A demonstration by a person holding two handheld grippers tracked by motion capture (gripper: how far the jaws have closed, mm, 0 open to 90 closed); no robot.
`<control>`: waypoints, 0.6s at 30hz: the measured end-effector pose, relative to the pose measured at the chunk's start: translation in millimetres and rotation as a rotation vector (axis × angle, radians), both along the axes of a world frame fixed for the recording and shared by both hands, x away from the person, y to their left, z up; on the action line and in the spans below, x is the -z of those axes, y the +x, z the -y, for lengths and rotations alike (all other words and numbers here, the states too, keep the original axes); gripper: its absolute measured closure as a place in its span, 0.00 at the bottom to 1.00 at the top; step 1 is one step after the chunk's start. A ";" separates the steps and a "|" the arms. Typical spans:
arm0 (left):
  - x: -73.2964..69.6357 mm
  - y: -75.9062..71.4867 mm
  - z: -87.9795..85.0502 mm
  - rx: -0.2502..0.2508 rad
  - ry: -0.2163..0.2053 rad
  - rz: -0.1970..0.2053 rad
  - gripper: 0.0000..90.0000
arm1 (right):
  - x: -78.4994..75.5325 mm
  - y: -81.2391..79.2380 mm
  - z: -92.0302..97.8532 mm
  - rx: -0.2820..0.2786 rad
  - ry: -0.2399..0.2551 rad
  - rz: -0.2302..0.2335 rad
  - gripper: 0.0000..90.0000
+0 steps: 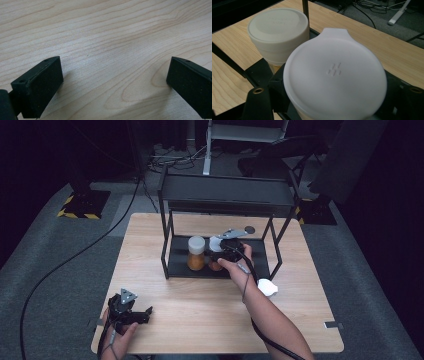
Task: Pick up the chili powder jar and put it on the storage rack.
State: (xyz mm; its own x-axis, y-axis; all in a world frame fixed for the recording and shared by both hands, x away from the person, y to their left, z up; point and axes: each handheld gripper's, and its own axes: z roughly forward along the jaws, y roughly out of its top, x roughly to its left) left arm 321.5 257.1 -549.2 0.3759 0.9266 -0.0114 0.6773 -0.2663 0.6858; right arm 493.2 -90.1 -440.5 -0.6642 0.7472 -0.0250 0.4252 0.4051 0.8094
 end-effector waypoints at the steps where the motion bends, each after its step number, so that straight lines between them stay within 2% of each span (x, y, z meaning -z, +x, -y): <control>1: -0.2 0.0 0.0 0.000 0.001 -0.002 0.00 | 1.1 0.4 0.0 0.001 0.000 -0.001 0.34; 18: 0.0 0.0 0.0 0.000 0.000 0.000 0.00 | 13.5 2.7 4.6 0.028 0.008 -0.020 0.34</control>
State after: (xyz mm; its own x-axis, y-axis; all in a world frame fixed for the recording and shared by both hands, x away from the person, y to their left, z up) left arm 321.5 257.1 -549.2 0.3759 0.9266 -0.0113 0.6773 -0.2664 0.6857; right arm 496.0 -94.7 -454.0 -0.6434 0.7655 -0.0057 0.4527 0.3864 0.8036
